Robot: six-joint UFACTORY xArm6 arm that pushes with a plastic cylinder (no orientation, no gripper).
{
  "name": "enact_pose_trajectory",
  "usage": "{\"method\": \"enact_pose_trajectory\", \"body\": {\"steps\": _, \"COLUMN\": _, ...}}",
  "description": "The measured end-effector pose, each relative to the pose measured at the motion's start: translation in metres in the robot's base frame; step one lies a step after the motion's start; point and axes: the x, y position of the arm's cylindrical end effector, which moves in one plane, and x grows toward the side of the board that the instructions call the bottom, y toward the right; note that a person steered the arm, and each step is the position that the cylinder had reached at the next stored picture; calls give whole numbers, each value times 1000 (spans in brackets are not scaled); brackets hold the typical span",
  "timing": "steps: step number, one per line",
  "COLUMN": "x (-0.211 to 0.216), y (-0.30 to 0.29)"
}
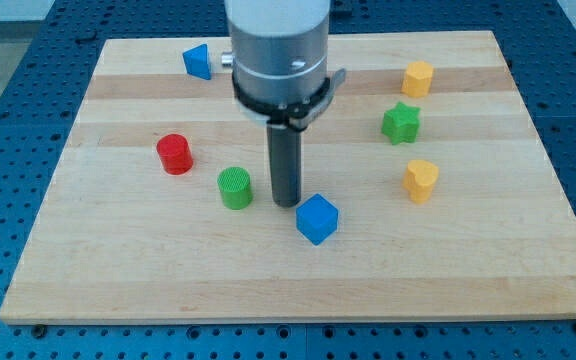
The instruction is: Move the blue cube to the bottom right
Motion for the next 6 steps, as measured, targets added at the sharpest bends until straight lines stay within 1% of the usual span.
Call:
{"method": "enact_pose_trajectory", "body": {"steps": 1, "x": 19, "y": 15}}
{"method": "enact_pose_trajectory", "body": {"steps": 2, "x": 19, "y": 46}}
{"method": "enact_pose_trajectory", "body": {"steps": 3, "x": 39, "y": 60}}
{"method": "enact_pose_trajectory", "body": {"steps": 4, "x": 63, "y": 62}}
{"method": "enact_pose_trajectory", "body": {"steps": 6, "x": 65, "y": 84}}
